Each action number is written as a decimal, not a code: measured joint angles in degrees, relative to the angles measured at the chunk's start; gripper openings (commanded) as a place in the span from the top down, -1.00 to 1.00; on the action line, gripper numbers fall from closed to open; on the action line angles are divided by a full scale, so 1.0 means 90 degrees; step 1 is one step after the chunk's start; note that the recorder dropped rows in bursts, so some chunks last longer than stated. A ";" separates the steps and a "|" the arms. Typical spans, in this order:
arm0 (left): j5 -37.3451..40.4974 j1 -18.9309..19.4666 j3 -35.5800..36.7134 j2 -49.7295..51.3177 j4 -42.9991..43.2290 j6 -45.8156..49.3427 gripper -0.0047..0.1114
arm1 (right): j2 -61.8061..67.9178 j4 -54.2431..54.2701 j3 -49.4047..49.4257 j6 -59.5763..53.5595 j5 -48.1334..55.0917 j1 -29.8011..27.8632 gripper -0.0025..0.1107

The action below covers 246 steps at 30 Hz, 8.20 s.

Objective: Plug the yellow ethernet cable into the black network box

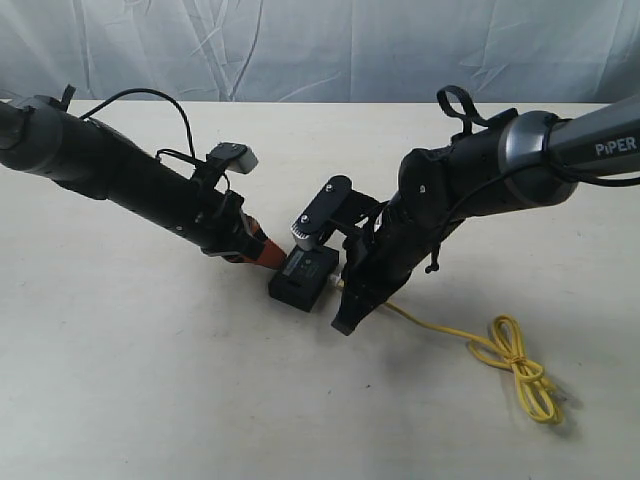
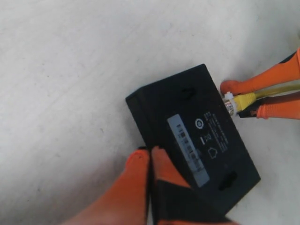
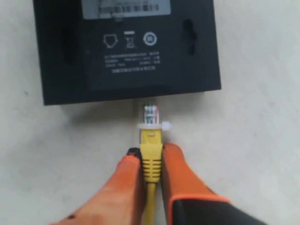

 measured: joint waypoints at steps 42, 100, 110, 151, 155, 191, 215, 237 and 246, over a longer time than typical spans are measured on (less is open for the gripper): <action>0.0147 0.0012 -0.0010 0.0000 -0.0071 -0.0145 0.92 | 0.0011 0.1458 0.0000 -0.1068 -0.0052 0.0000 0.97; 0.0074 0.0090 -0.0036 -0.0077 0.0115 -0.0172 0.92 | 0.0011 0.1354 0.0001 -0.1123 -0.0332 0.0009 0.97; 0.0116 0.0133 -0.0036 -0.0077 0.0115 -0.0215 0.92 | 0.0011 0.1381 0.0001 -0.1123 -0.0434 0.0024 0.97; 0.0848 0.0928 -0.0036 -0.0393 -0.0071 -0.0533 0.19 | -0.0214 0.1337 0.0001 -0.0877 -0.0158 -0.0188 0.08; 0.1122 0.0995 -0.0036 -0.0425 -0.0206 -0.0533 0.29 | -0.0455 0.1326 0.0001 -0.0779 0.0052 -0.0444 0.43; -0.3191 0.0995 0.1529 -0.3189 0.0235 -0.1501 0.92 | -0.1488 0.1682 0.0164 0.0208 0.0649 -0.1240 0.95; -0.5156 0.0140 0.3526 -0.6976 -0.0202 -0.1501 0.92 | -0.6628 -0.0949 0.2334 0.4210 0.1256 -0.1657 0.95; -0.4956 0.0140 0.4446 -0.8278 -0.0284 -0.1540 0.92 | -0.8382 -0.0606 0.2871 0.4331 0.1589 -0.1689 0.95; -0.4956 0.0140 0.4446 -0.8285 -0.0284 -0.1528 0.92 | -0.9637 -0.0312 0.2871 0.4331 0.1589 -0.2784 0.95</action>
